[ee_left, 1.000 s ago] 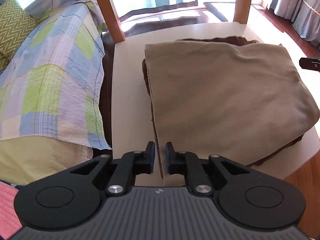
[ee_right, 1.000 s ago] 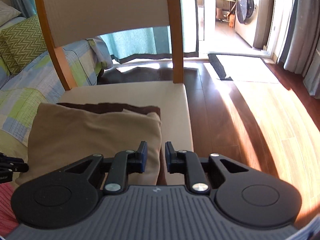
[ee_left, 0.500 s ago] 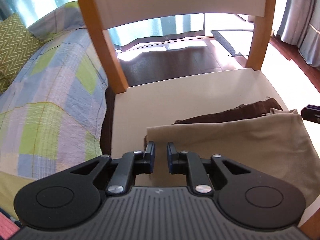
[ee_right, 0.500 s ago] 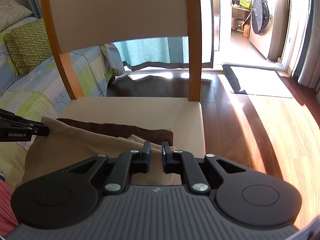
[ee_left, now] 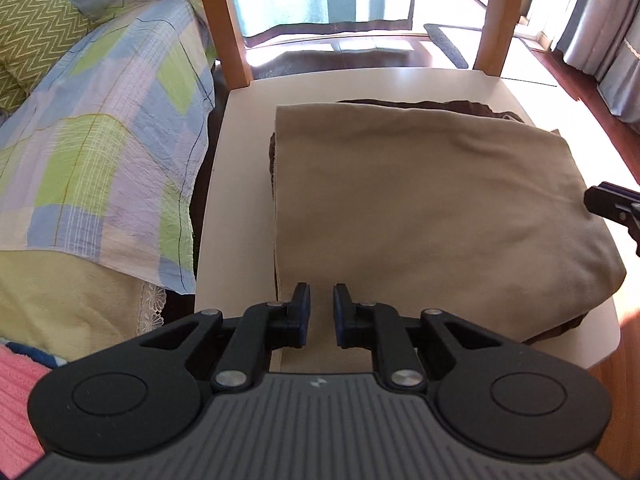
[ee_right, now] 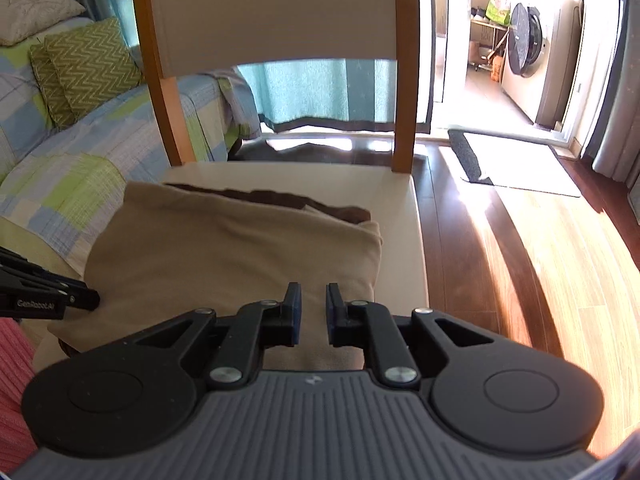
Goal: Fold clothes
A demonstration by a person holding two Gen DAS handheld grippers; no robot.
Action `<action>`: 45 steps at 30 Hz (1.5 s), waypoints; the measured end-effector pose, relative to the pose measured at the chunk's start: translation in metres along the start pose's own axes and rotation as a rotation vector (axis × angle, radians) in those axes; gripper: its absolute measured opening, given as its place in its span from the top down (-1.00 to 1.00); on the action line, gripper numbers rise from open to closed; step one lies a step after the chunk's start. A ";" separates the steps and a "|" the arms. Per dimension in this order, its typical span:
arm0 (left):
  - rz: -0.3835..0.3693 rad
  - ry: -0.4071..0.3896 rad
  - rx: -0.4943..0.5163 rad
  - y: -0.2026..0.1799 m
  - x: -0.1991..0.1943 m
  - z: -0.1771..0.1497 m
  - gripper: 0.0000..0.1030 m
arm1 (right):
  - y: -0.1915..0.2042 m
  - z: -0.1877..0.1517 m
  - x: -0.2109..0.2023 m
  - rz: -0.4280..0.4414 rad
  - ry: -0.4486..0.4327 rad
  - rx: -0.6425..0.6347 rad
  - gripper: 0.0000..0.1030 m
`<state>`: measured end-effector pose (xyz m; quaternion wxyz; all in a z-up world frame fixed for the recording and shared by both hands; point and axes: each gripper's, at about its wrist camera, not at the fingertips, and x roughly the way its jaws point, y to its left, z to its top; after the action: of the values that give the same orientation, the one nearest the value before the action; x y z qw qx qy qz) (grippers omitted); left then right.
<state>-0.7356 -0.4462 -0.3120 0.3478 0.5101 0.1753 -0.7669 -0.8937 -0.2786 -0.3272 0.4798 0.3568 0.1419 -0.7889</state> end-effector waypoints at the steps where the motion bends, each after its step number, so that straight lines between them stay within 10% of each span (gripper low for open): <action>1: 0.012 0.017 -0.004 -0.002 0.002 0.000 0.65 | 0.000 -0.003 -0.002 -0.006 0.015 -0.003 0.69; 6: 0.035 0.035 -0.029 -0.003 -0.002 -0.004 0.64 | 0.005 -0.021 0.022 -0.045 0.094 -0.009 0.66; 11: 0.011 0.013 -0.060 0.005 -0.032 -0.017 0.18 | 0.017 -0.001 -0.016 -0.087 0.043 0.072 0.06; 19: -0.029 -0.035 -0.050 0.016 -0.088 -0.060 0.03 | 0.056 -0.015 -0.080 -0.171 0.056 0.076 -0.52; 36: -0.076 -0.071 -0.025 0.018 -0.153 -0.142 -0.01 | 0.116 -0.059 -0.173 -0.362 -0.017 -0.043 -0.92; 45: -0.055 -0.120 -0.010 0.009 -0.156 -0.134 -0.06 | 0.111 -0.048 -0.179 -0.280 -0.072 -0.003 -0.97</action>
<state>-0.6036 -0.3139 -0.2264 0.3390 0.4564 0.1722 -0.8045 -0.7273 -0.1895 -0.2232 0.3704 0.3043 0.1739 -0.8602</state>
